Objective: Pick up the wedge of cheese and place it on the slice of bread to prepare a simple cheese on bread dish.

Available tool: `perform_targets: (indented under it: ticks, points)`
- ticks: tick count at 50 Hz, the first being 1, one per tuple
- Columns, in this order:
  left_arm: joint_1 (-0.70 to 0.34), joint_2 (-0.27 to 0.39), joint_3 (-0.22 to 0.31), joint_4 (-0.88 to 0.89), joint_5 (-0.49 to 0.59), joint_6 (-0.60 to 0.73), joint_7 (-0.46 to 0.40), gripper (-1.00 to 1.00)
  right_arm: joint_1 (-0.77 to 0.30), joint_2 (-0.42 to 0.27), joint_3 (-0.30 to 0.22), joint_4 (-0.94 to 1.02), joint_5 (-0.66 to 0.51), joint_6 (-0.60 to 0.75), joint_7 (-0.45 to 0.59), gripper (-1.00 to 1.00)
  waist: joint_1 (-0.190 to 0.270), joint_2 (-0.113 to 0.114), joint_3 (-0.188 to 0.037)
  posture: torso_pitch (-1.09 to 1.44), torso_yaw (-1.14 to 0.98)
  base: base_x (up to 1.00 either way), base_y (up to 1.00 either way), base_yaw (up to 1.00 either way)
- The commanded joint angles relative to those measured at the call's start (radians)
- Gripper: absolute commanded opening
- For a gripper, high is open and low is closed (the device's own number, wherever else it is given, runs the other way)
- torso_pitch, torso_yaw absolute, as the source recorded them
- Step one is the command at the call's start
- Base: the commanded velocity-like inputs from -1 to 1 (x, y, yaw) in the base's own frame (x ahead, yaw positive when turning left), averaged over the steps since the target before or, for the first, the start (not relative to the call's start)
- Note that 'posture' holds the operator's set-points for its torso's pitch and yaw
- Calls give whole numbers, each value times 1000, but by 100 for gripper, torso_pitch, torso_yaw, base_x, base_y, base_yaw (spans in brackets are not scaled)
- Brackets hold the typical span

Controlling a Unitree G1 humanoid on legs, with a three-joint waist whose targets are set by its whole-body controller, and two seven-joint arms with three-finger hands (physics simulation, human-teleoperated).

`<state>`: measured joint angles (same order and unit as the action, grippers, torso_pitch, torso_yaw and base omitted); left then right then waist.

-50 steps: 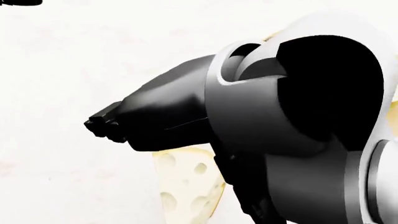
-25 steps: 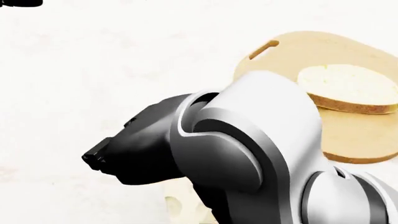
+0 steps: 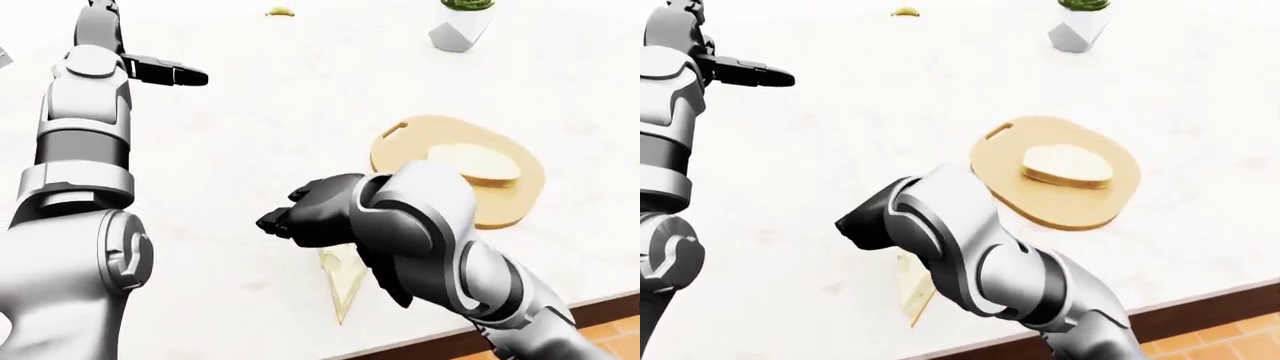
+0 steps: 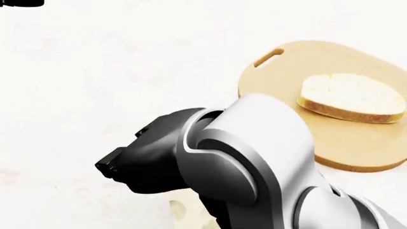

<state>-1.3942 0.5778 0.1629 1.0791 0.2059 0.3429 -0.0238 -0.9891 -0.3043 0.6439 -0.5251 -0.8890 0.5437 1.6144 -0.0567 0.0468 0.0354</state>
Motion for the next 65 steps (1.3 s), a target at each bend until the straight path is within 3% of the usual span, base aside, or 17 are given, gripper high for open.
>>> perform_targets:
  ticks: [1,3,7,9,12,17,19,27,34,43,50,52,58,65]
  points:
    - [-38,12,2,-39,2,-31,8,100,4,11,-22,-14,-16,-5,0,100,-2,15,-20,0,0,0,0,0]
    - [-35,12,3,-40,1,-31,8,100,8,12,-24,-10,-20,-9,0,100,-1,13,-21,0,0,0,0,0]
    - [-33,13,3,-38,0,-33,8,100,12,16,-24,-6,-25,-15,0,1,0,11,-23,0,0,0,0,0]
    - [-34,13,3,-36,0,-34,8,100,11,14,-23,-6,-24,-13,0,-23,1,10,-23,0,0,0,0,0]
    - [-33,13,3,-36,-1,-35,7,100,12,13,-21,-7,-24,-12,0,-36,1,9,-23,0,0,0,0,0]
    - [-30,12,2,-44,-1,-31,5,100,16,6,-11,-18,-23,0,0,-91,2,8,-23,0,0,0,0,0]
    - [-29,12,2,-46,-1,-30,4,100,14,5,-11,-19,-23,1,0,-100,3,8,-23,0,0,0,0,0]
    - [-27,13,2,-48,0,-30,2,100,0,7,-23,-5,-18,-10,0,-100,5,7,-22,0,0,0,0,0]
    - [-30,14,2,-47,1,-28,1,100,-81,-24,-33,4,26,27,0,-100,4,13,-16,0,0,0,0,0]
    - [-31,9,2,-46,2,-28,3,100,-164,-53,-119,84,76,-1,0,-100,2,23,-8,0,0,0,0,0]
    - [-29,9,2,-47,1,-29,3,100,-205,-35,-223,215,71,-93,0,-100,0,24,-11,0,0,0,0,0]
    - [-28,9,2,-48,0,-30,3,100,-224,-12,-290,291,48,-160,0,-100,-1,24,-11,0,0,0,0,0]
    - [-23,6,2,-43,-1,-36,6,100,-256,32,-406,420,-9,-276,0,-100,-1,25,-14,0,0,0,0,0]
    - [-22,3,1,-47,-2,-34,7,100,-349,116,-587,591,-167,-385,-48,-100,-3,28,-16,0,0,0,0,0]
